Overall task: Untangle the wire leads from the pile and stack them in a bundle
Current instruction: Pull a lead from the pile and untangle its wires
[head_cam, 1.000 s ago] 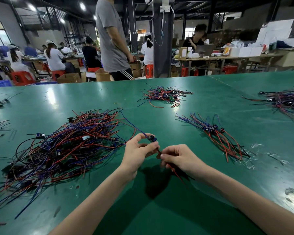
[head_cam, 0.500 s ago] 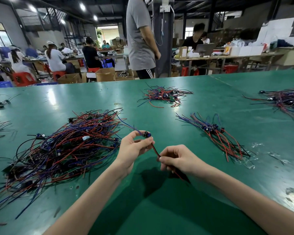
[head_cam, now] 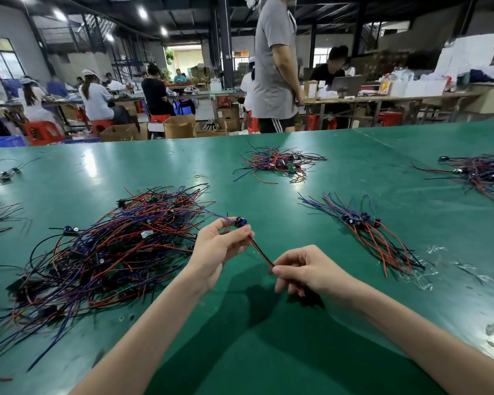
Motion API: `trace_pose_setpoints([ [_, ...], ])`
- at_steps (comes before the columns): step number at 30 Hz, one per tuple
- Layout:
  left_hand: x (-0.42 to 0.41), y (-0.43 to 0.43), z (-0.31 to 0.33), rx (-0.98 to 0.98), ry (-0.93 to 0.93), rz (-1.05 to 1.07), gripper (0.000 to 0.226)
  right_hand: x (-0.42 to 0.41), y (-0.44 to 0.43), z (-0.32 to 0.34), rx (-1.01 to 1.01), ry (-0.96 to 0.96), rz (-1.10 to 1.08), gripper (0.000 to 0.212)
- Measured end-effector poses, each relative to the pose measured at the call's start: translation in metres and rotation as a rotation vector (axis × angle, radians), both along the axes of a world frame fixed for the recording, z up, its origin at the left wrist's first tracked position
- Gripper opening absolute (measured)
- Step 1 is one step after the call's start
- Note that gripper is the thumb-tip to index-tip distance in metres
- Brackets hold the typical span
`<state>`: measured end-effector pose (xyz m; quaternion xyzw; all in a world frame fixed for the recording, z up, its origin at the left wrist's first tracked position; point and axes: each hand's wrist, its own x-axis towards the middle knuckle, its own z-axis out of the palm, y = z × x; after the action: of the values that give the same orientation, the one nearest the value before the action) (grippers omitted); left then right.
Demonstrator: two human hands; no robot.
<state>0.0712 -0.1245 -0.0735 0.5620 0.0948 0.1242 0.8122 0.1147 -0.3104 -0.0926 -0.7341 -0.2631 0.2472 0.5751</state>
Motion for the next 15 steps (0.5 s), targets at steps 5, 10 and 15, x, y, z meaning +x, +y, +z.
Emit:
trace_pose_setpoints([
  [5, 0.001, -0.001, 0.001, 0.0, -0.015, -0.033, 0.015, 0.004, -0.004, -0.002, -0.07, -0.035, -0.102, 0.016],
  [10, 0.003, 0.015, 0.004, -0.003, -0.013, 0.06, 0.016, -0.004, 0.001, 0.0, 0.046, 0.029, -0.009, 0.014],
  [15, 0.005, 0.019, 0.001, 0.004, -0.003, 0.088, 0.016, -0.008, 0.001, 0.0, 0.046, 0.062, 0.001, 0.014],
])
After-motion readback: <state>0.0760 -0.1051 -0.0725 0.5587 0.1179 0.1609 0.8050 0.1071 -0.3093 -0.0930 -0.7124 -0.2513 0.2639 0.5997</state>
